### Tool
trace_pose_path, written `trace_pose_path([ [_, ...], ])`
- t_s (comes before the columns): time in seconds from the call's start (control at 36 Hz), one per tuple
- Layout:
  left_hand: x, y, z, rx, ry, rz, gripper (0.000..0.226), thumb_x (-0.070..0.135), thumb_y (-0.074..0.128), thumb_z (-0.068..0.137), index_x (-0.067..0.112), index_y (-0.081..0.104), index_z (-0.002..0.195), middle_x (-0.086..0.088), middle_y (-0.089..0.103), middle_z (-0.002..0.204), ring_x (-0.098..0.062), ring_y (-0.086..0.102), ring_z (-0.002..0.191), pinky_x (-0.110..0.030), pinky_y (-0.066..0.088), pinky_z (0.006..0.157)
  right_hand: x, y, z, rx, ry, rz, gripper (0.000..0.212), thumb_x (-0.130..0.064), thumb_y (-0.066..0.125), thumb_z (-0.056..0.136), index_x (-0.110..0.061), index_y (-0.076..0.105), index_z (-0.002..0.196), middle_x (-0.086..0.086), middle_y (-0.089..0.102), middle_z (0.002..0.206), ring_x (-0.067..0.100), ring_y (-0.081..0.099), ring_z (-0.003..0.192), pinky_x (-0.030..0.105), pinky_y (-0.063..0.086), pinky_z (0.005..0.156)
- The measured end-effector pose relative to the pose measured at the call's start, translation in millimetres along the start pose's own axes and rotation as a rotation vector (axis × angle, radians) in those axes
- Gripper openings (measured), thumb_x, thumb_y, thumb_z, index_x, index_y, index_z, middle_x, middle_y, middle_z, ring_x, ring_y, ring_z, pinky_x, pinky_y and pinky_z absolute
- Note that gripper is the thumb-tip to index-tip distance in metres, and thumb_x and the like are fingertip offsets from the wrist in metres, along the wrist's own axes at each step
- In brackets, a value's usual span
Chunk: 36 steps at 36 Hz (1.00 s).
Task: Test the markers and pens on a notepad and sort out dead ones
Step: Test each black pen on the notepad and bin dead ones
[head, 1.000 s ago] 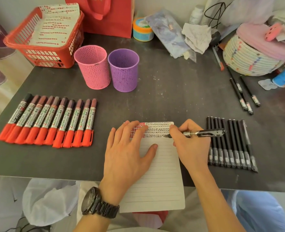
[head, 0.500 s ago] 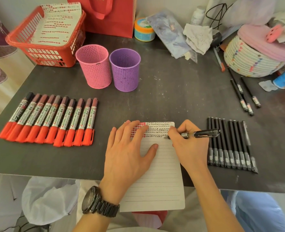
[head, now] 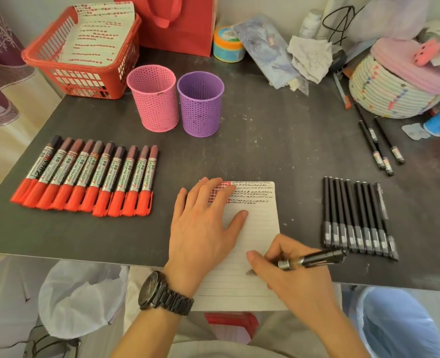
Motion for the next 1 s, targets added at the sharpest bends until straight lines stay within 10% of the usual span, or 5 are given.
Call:
trace_pose_path([
  [0.22, 5.6, 8.6, 13.6, -0.076, 0.033, 0.054, 0.055, 0.058, 0.035, 0.099, 0.033, 0.043, 0.147, 0.007, 0.035, 0.157, -0.017, 0.022, 0.15, -0.054, 0.014, 0.122, 0.7, -17.5, -16.8, -0.132, 0.122, 0.331, 0.069, -0.076, 0.041, 0.087, -0.017, 0.052, 0.052, 0.004, 0.048, 0.053, 0.01, 0.046, 0.049, 0.015, 0.04, 0.053],
  [0.42, 8.0, 18.8, 25.0, -0.176, 0.095, 0.094, 0.062, 0.061, 0.027, 0.099, 0.035, 0.025, 0.155, 0.007, 0.014, 0.166, -0.016, 0.006, 0.154, -0.053, 0.005, 0.123, 5.7, -29.0, -20.2, 0.037, 0.282, 0.965, 0.022, -0.035, 0.067, 0.083, -0.017, 0.055, 0.083, 0.003, 0.053, 0.068, 0.015, 0.045, 0.046, 0.025, 0.041, 0.042],
  [0.61, 6.8, 21.6, 20.7, -0.246, 0.159, 0.147, 0.079, 0.086, 0.01, 0.086, 0.048, 0.006, 0.155, 0.014, -0.006, 0.166, -0.008, -0.009, 0.153, -0.048, -0.01, 0.122, 11.9, -45.1, -13.1, 0.162, 0.309, 1.164, 0.058, -0.059, 0.068, 0.072, -0.014, 0.056, 0.107, -0.001, 0.054, 0.069, 0.012, 0.036, 0.047, 0.025, 0.03, 0.049],
  [0.83, 6.2, 22.2, 22.4, -0.246, 0.15, 0.159, 0.083, 0.088, 0.004, 0.082, 0.048, 0.01, 0.155, 0.015, -0.001, 0.166, -0.007, -0.007, 0.153, -0.049, -0.006, 0.123, 14.5, -35.1, -17.0, 0.084, 0.454, 1.505, 0.07, -0.087, 0.053, 0.072, -0.017, 0.051, 0.069, 0.001, 0.046, 0.067, 0.018, 0.033, 0.054, 0.034, 0.028, 0.058],
  [1.0, 8.9, 18.1, 18.5, -0.29, 0.124, 0.147, 0.082, 0.085, 0.01, 0.081, 0.048, 0.014, 0.154, 0.012, -0.001, 0.167, -0.011, -0.004, 0.153, -0.054, -0.005, 0.122, 9.4, -27.6, -31.6, 0.043, 0.503, 1.571, 0.044, -0.048, 0.06, 0.077, -0.022, 0.032, 0.054, -0.007, 0.023, 0.049, 0.013, 0.018, 0.04, 0.027, 0.02, 0.041],
])
Point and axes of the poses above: each hand's wrist, its own z-axis towards the middle knuckle, its own y-axis out of the palm, x = y × z, the point moved 8 cm from there along z, towards the middle knuckle
